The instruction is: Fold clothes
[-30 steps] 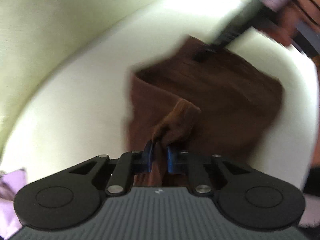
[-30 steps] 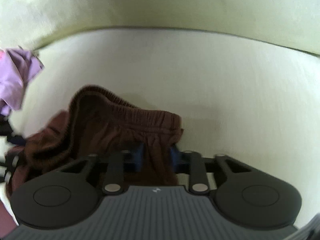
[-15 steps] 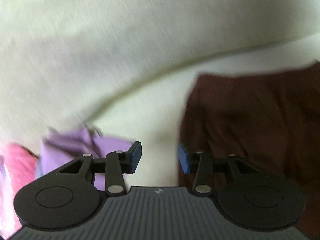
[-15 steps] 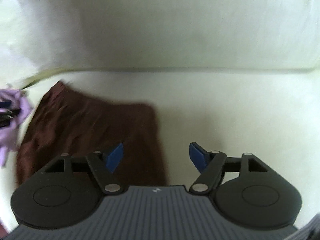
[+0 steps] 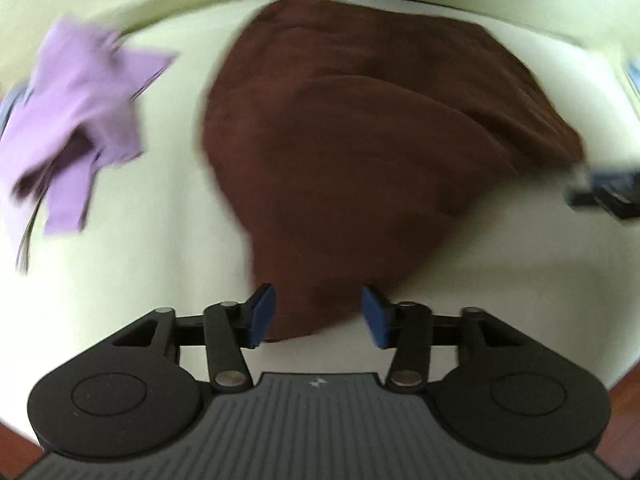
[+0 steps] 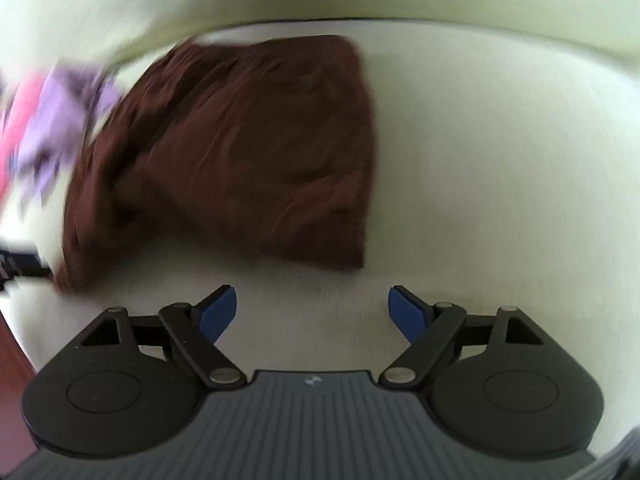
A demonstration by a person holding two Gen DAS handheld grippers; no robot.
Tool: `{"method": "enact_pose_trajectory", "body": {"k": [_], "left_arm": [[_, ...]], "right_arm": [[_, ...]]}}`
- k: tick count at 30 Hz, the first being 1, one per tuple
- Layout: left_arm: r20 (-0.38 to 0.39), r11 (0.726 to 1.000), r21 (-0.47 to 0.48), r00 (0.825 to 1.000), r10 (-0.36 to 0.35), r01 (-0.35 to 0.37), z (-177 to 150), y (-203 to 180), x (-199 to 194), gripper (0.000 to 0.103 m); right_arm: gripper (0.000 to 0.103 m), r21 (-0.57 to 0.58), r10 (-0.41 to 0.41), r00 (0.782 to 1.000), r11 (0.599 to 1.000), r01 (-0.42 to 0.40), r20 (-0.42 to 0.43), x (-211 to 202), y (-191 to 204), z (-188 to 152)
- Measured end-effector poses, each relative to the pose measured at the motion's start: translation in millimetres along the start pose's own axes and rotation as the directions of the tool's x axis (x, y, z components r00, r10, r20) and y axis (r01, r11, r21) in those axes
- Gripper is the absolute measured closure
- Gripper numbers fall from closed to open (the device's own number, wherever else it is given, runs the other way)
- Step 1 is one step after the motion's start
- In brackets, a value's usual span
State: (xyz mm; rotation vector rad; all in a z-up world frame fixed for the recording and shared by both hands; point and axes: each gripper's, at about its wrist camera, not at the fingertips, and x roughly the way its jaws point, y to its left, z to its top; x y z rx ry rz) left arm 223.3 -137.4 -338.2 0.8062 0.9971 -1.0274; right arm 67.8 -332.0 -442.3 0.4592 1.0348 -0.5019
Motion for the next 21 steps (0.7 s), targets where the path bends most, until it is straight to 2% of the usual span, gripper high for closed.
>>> {"method": "enact_pose_trajectory", "body": {"k": [1, 2, 3, 5, 6, 7, 8, 11, 13, 15, 17, 18, 20, 21], "left_arm": [[0.013, 0.998, 0.063, 1.0, 0.026, -0.027, 1, -11, 6, 0.044], [0.015, 0.996, 0.085, 0.999, 0.036, -0.037, 1, -16, 9, 0.044], [0.016, 0.992, 0.118, 0.999, 0.052, -0.054, 4, -22, 16, 0.044], [0.023, 0.99, 0.126, 0.998, 0.066, -0.068, 9, -23, 22, 0.044], [0.02, 0.992, 0.113, 0.998, 0.061, -0.063, 13, -20, 24, 0.05], [0.017, 0.993, 0.099, 0.998, 0.057, -0.058, 17, -16, 26, 0.083], [0.014, 0.995, 0.086, 0.999, 0.052, -0.053, 21, -12, 27, 0.1], [0.023, 0.99, 0.101, 0.995, 0.099, -0.101, 37, 11, 16, 0.099], [0.053, 0.983, 0.128, 0.991, 0.127, -0.132, 50, 30, -3, 0.099], [0.096, 0.968, 0.161, 0.979, 0.18, -0.193, 62, 45, -18, 0.099], [0.134, 0.941, 0.192, 0.957, 0.256, -0.278, 78, 62, -27, 0.088], [0.152, 0.914, 0.199, 0.933, 0.327, -0.353, 89, 72, -27, 0.087], [0.144, 0.857, 0.219, 0.884, 0.444, -0.466, 109, 88, -14, 0.083], [0.138, 0.851, 0.225, 0.88, 0.455, -0.475, 111, 89, -11, 0.081]], "right_arm": [[0.022, -0.072, -0.031, 0.999, 0.997, 0.033, 0.021, 5, 8, 0], [0.022, -0.135, -0.058, 0.997, 0.989, 0.065, 0.058, 10, 15, 1], [0.022, -0.15, -0.054, 0.995, 0.986, 0.067, 0.086, 12, 17, 3], [0.033, -0.129, -0.015, 0.991, 0.991, 0.032, 0.134, 16, 16, 12], [0.053, -0.106, 0.01, 0.988, 0.994, 0.006, 0.155, 18, 14, 19], [0.068, -0.096, 0.019, 0.987, 0.995, -0.003, 0.16, 18, 12, 25], [0.073, -0.068, 0.041, 0.988, 0.997, -0.031, 0.152, 17, 9, 32], [0.077, -0.004, 0.097, 0.987, 0.995, -0.098, 0.131, -2, -1, 51], [0.077, 0.016, 0.109, 0.984, 0.994, -0.113, 0.138, -22, -12, 63], [0.078, 0.019, 0.107, 0.982, 0.994, -0.111, 0.157, -50, -23, 85], [0.078, 0.016, 0.039, 0.975, 0.999, -0.044, 0.217, -76, -38, 118], [0.076, 0.024, 0.01, 0.973, 1.0, -0.016, 0.232, -77, -41, 129], [0.055, 0.06, -0.077, 0.966, 0.996, 0.064, 0.246, -72, -52, 154], [0.031, 0.085, -0.12, 0.966, 0.991, 0.103, 0.23, -65, -56, 161]]}}
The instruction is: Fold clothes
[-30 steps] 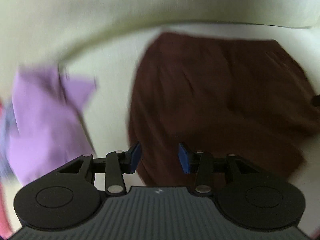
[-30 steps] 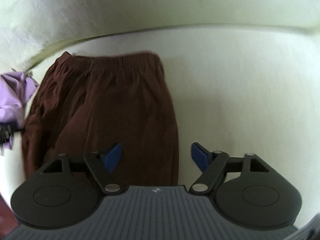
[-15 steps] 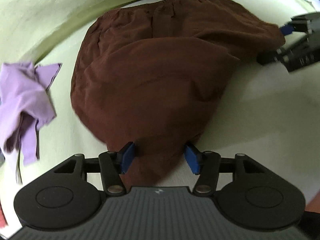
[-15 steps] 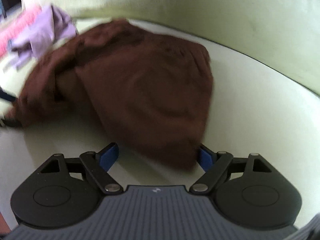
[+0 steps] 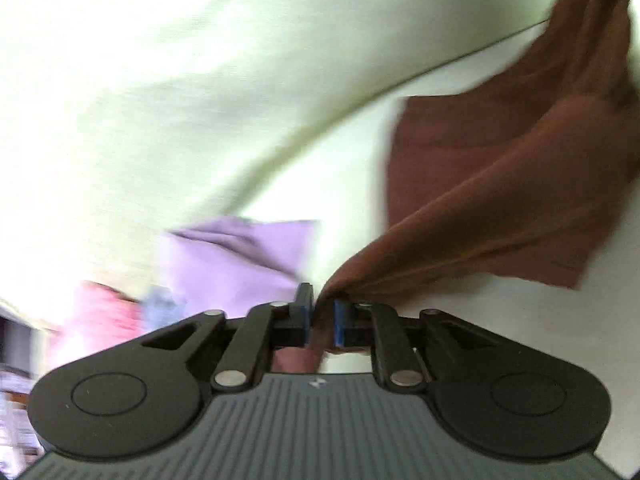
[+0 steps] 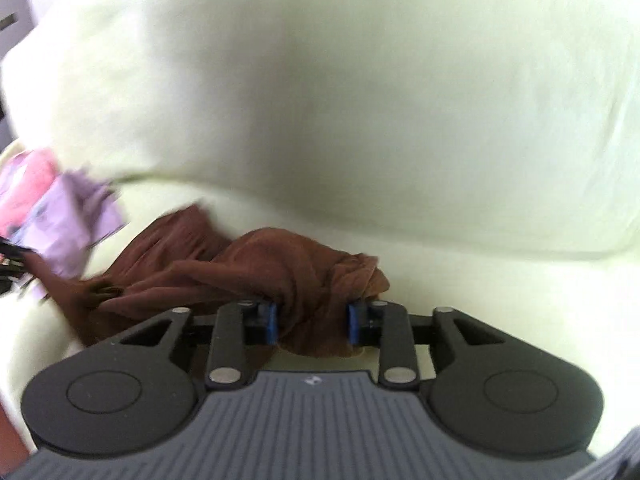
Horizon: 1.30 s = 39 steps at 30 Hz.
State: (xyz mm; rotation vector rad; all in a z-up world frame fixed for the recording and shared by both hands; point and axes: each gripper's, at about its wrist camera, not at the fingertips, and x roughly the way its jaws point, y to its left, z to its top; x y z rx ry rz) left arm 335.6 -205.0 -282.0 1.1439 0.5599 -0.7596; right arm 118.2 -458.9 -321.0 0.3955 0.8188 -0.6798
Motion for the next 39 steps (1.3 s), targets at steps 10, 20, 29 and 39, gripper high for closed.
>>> {"method": "enact_pose_trajectory", "body": {"k": [10, 20, 29, 39], "left_arm": [[0.117, 0.909, 0.393, 0.973, -0.196, 0.136, -65, -128, -55, 0.053], [0.162, 0.917, 0.385, 0.97, -0.183, 0.108, -26, -162, 5, 0.047], [0.107, 0.9, 0.322, 0.934, -0.342, 0.293, -30, -143, 12, 0.101], [0.005, 0.733, 0.223, 0.751, -0.661, 0.643, -48, -129, -87, 0.101]], "right_arm": [[0.029, -0.25, 0.051, 0.987, 0.964, -0.089, -0.153, -4, 55, -119], [0.029, -0.52, 0.082, 0.996, 0.849, -0.093, -0.043, 25, 129, -133], [0.098, -0.586, 0.071, 0.997, 0.807, -0.079, -0.037, 66, 137, -130], [0.1, -0.526, 0.124, 0.964, 0.818, -0.233, -0.234, -39, 95, -136]]}}
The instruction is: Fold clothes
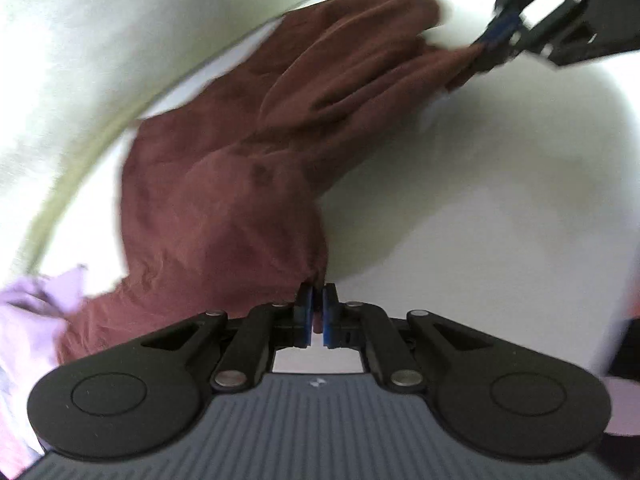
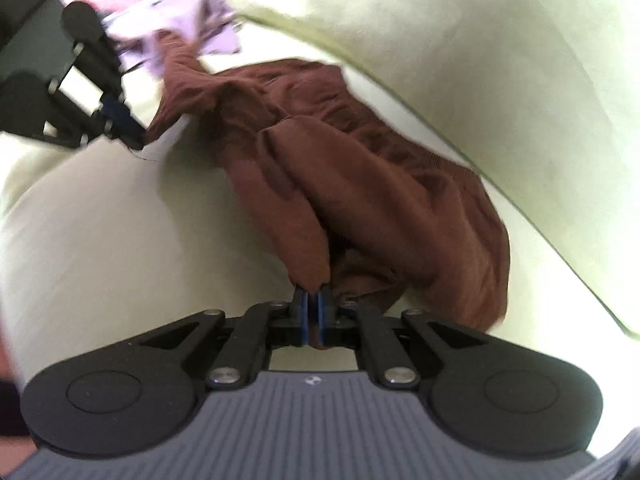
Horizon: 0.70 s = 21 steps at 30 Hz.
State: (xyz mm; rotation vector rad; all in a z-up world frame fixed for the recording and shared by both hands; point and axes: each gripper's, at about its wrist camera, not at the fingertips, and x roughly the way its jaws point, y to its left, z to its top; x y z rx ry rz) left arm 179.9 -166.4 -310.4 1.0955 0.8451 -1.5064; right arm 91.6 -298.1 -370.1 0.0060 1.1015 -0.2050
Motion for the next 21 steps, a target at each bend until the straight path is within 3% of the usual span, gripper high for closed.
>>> {"method": "enact_pose_trajectory", "body": {"k": [1, 4, 5, 8, 9, 11, 13, 15, 16, 18, 21], "left_arm": [[-0.031, 0.997, -0.029, 0.997, -0.068, 0.067, -7, -25, -7, 0.101], [-0.112, 0.987, -0.109, 0.985, -0.132, 0.12, -24, -73, 0, 0.097], [-0.13, 0.984, -0.132, 0.983, -0.133, 0.116, -28, -81, 3, 0.097], [-0.227, 0.966, -0.242, 0.962, -0.152, 0.095, -40, -103, 21, 0.096], [-0.246, 0.961, -0.263, 0.957, -0.152, 0.085, -41, -106, 23, 0.096], [-0.241, 0.963, -0.263, 0.962, -0.129, 0.064, -39, -113, 19, 0.096], [-0.186, 0.974, -0.222, 0.979, -0.079, 0.037, -30, -120, 4, 0.091], [-0.133, 0.987, -0.158, 0.991, -0.006, -0.015, -7, -129, 5, 0.088], [-0.102, 0.992, -0.113, 0.994, 0.037, -0.049, 8, -133, 13, 0.08], [-0.046, 0.995, -0.049, 0.995, 0.086, -0.089, 30, -135, 25, 0.071], [0.027, 0.989, 0.016, 0.989, 0.148, -0.149, 62, -124, 46, 0.069]], "right_arm": [[0.1, 0.015, 0.038, 0.998, 0.999, -0.037, -0.044, -16, 10, -13], [0.099, 0.065, 0.123, 0.983, 0.991, -0.115, -0.139, -35, 38, -46], [0.094, 0.088, 0.142, 0.977, 0.988, -0.129, -0.157, -35, 44, -54], [0.06, 0.169, 0.207, 0.956, 0.97, -0.173, -0.209, -29, 63, -77], [0.06, 0.184, 0.216, 0.954, 0.966, -0.179, -0.208, -29, 66, -82], [0.06, 0.248, 0.203, 0.963, 0.956, -0.155, -0.179, -34, 63, -90], [0.06, 0.332, 0.17, 0.975, 0.936, -0.114, -0.144, -39, 50, -97], [0.06, 0.459, 0.113, 0.988, 0.887, -0.054, -0.102, -44, 26, -106], [0.06, 0.497, 0.096, 0.991, 0.867, -0.038, -0.092, -44, 19, -110], [0.06, 0.678, 0.06, 0.998, 0.734, -0.029, -0.023, -42, -13, -127], [0.061, 0.811, 0.035, 0.996, 0.579, -0.09, 0.086, -31, -33, -143]]}}
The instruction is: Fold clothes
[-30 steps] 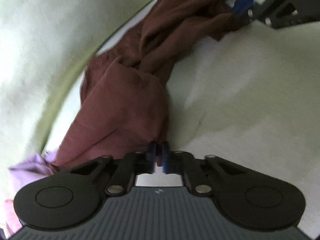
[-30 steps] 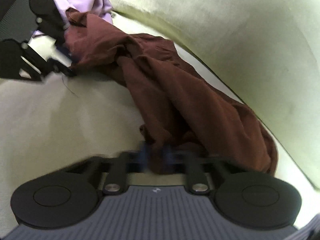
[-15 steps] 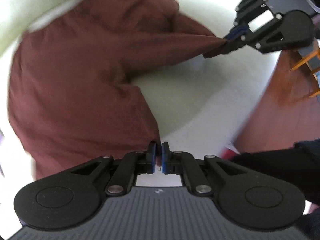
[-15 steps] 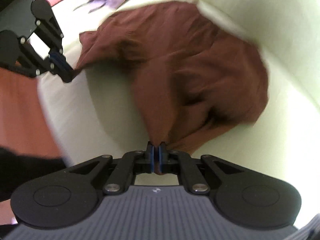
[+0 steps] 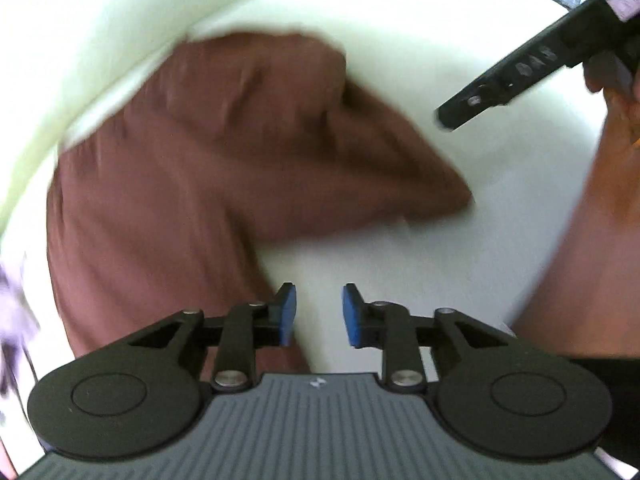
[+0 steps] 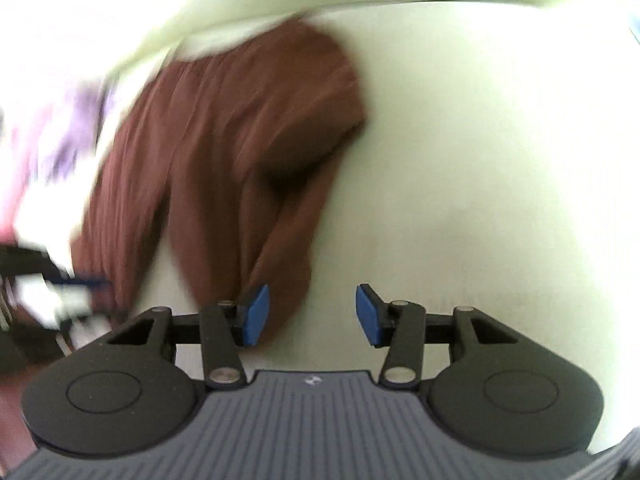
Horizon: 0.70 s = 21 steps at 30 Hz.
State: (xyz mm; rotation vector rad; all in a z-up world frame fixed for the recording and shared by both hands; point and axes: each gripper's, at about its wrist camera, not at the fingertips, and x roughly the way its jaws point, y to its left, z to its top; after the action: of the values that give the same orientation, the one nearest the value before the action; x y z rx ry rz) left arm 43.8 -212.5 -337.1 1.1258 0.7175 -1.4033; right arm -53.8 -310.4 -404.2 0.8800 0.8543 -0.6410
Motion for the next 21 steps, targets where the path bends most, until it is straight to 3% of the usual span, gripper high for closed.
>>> {"method": "enact_pose_trajectory", "body": {"k": [3, 6, 7, 8, 9, 12, 15, 18, 20, 21], "left_arm": [[0.036, 0.999, 0.021, 0.998, 0.042, -0.042, 25, 21, 20, 0.069], [0.069, 0.997, 0.025, 0.995, 0.072, -0.074, 52, 51, 39, 0.072], [0.071, 0.998, 0.042, 0.996, 0.051, -0.054, 64, 64, 46, 0.072], [0.068, 0.998, 0.052, 0.997, 0.043, -0.047, 68, 69, 49, 0.072], [0.062, 0.996, 0.084, 0.997, 0.036, -0.042, 77, 73, 57, 0.072], [0.051, 0.993, 0.114, 0.998, 0.029, -0.034, 86, 64, 65, 0.071], [0.025, 0.992, 0.124, 0.999, 0.032, -0.035, 86, 55, 81, 0.071], [-0.02, 0.994, 0.105, 1.0, 0.019, -0.017, 80, 43, 78, 0.071], [-0.03, 0.995, 0.098, 0.999, -0.017, 0.02, 71, 37, 68, 0.071], [-0.041, 0.993, 0.111, 0.998, -0.04, 0.044, 60, 31, 61, 0.071]], "right_arm": [[0.064, 0.205, 0.078, 0.995, 0.975, -0.09, 0.064, 29, -21, 1], [0.064, 0.266, 0.111, 0.986, 0.953, -0.142, 0.125, 51, -19, -14], [0.067, 0.262, 0.119, 0.98, 0.952, -0.157, 0.157, 56, -15, -19], [0.076, 0.251, 0.114, 0.979, 0.956, -0.155, 0.171, 56, -11, -22], [0.101, 0.237, 0.105, 0.978, 0.96, -0.146, 0.178, 54, -8, -23], [0.101, 0.157, 0.021, 0.977, 0.986, -0.055, 0.21, 47, 13, -31], [0.101, 0.109, -0.122, 0.943, 0.99, 0.092, 0.309, 10, 38, -53], [0.101, 0.057, -0.199, 0.918, 0.98, 0.191, 0.343, -17, 64, -82], [0.094, 0.053, -0.214, 0.932, 0.977, 0.208, 0.292, -20, 77, -103], [0.085, 0.079, -0.213, 0.945, 0.977, 0.2, 0.248, -20, 75, -112]]}}
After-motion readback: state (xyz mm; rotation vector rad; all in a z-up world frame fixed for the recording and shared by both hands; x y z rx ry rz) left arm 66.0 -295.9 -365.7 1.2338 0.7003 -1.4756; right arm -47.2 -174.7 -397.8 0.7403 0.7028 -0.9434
